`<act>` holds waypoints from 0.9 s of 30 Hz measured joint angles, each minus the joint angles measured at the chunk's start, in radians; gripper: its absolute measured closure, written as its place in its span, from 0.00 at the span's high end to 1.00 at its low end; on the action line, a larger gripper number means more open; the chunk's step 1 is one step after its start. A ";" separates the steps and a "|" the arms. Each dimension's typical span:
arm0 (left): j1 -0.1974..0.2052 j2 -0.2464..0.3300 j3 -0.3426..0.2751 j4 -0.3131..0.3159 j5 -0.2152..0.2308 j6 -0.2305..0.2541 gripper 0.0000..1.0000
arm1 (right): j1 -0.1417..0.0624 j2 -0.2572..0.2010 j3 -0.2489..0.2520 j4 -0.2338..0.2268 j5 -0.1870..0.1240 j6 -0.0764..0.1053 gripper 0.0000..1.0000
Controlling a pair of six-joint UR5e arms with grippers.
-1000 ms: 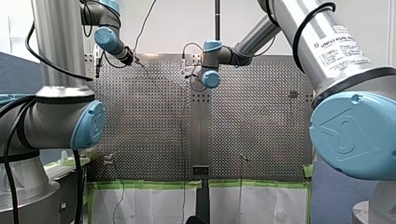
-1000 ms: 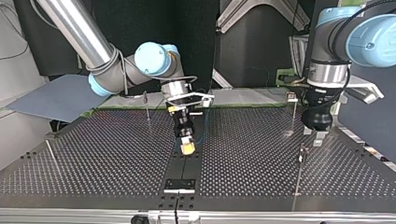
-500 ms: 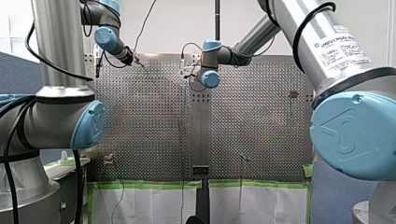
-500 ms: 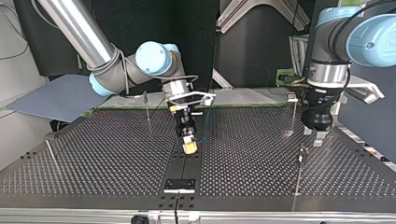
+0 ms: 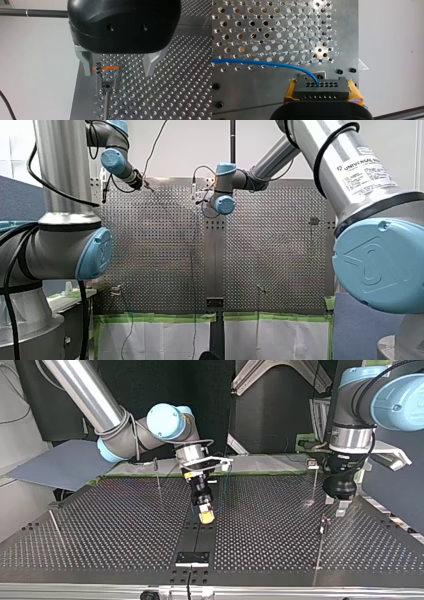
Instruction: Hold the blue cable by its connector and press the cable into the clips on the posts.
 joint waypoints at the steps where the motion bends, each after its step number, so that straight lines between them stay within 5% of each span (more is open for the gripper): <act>1: 0.000 0.000 0.000 0.000 0.000 0.000 1.00 | 0.000 0.000 0.000 0.000 0.000 0.000 0.00; 27: -0.002 0.026 -0.015 -0.015 0.000 -0.015 1.00 | 0.007 0.002 0.000 0.000 -0.022 0.000 0.00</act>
